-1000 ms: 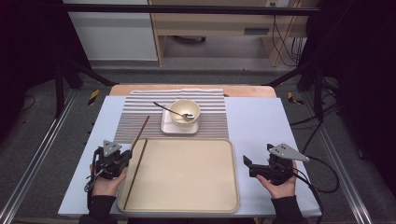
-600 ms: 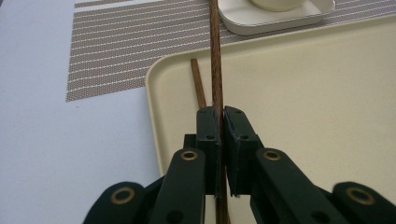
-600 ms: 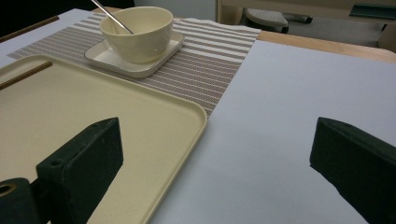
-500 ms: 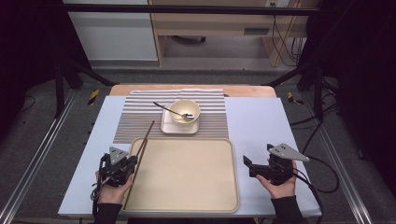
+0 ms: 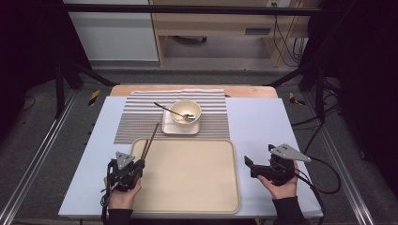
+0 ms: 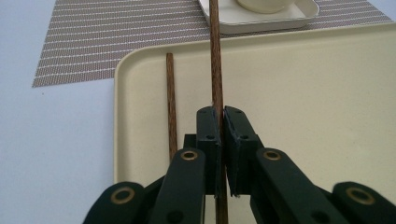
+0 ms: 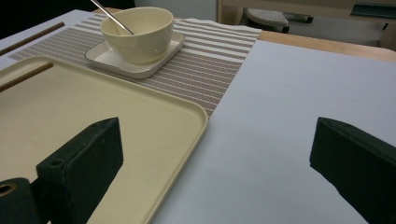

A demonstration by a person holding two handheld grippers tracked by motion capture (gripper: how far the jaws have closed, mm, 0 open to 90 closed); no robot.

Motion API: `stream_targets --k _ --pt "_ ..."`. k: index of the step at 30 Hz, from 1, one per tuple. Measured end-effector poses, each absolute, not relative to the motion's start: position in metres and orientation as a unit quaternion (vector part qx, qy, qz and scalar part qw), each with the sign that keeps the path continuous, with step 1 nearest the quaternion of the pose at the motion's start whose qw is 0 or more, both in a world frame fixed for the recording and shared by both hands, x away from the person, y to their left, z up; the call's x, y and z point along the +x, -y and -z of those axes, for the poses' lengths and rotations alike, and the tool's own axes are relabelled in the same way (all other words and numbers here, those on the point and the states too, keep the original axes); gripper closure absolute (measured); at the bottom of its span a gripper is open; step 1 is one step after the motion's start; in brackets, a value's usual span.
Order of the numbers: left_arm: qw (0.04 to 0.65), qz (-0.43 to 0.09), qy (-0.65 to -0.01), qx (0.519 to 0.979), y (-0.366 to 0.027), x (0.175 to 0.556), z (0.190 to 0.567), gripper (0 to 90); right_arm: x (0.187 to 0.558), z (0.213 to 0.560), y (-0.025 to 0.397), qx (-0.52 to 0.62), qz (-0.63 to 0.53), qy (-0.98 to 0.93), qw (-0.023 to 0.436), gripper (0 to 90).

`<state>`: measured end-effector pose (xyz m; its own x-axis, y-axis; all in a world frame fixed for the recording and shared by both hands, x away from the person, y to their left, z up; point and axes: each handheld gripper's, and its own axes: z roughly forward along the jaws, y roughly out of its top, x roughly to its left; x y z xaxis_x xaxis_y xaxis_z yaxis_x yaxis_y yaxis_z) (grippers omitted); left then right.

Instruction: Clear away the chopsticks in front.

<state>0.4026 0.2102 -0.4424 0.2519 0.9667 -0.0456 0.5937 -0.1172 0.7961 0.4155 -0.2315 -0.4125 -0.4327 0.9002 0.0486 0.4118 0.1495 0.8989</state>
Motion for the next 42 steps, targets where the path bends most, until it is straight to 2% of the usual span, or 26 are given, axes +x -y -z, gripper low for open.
stream_targets --k 16,42 --pt "0.347 -0.25 -0.572 0.7 -0.216 0.382 0.466 84.8 0.416 0.413 0.23 0.461 -0.458 -0.712 0.265 3.1" --pt "0.31 -0.253 -0.566 0.72 -0.208 0.379 0.476 84.6 0.416 0.414 0.23 0.46 -0.456 -0.715 0.264 3.1"
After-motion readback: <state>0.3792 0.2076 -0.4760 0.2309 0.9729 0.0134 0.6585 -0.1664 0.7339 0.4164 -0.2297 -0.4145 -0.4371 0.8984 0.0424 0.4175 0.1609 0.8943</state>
